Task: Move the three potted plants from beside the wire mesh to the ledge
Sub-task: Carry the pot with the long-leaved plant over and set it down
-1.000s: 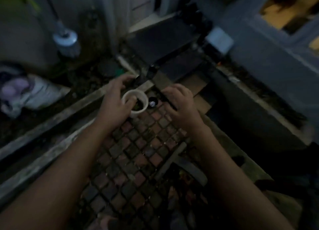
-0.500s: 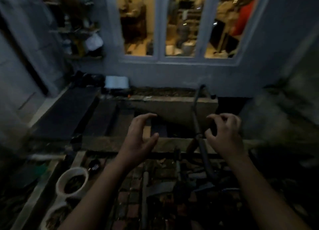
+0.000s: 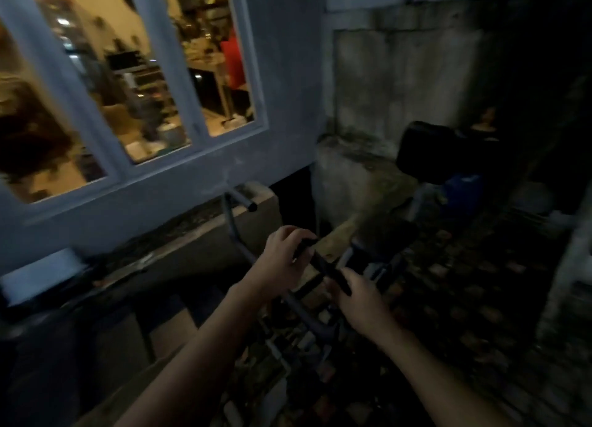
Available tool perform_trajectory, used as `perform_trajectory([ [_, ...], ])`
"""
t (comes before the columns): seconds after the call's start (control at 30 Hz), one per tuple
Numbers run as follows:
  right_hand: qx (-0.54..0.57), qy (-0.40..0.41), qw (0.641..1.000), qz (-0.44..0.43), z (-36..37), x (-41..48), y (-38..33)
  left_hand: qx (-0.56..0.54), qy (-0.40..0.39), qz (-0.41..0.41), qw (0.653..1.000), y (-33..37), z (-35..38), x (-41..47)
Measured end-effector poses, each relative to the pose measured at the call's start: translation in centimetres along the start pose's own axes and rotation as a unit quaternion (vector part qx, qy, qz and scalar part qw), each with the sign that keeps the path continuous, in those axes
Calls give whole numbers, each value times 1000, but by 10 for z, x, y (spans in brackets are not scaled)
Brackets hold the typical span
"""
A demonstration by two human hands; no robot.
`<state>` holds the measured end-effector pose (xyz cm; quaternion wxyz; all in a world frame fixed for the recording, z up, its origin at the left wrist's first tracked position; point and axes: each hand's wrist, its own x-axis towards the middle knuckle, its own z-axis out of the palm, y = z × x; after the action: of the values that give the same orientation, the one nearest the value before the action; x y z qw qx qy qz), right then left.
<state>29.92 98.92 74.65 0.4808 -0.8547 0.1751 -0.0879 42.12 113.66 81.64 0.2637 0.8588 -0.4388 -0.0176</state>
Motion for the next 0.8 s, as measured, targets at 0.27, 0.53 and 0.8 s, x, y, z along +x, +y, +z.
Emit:
perform_trajectory([
  [0.27, -50, -65, 996, 29, -25, -6, 10, 245, -123, 85, 958, 10, 23, 36],
  [0.53, -35, -120, 992, 19, -134, -18, 58, 153, -517, -104, 836, 53, 31, 104],
  [0.8, -63, 61, 996, 26, -339, -14, 138, -81, -370, 20, 925, 206, 95, 196],
])
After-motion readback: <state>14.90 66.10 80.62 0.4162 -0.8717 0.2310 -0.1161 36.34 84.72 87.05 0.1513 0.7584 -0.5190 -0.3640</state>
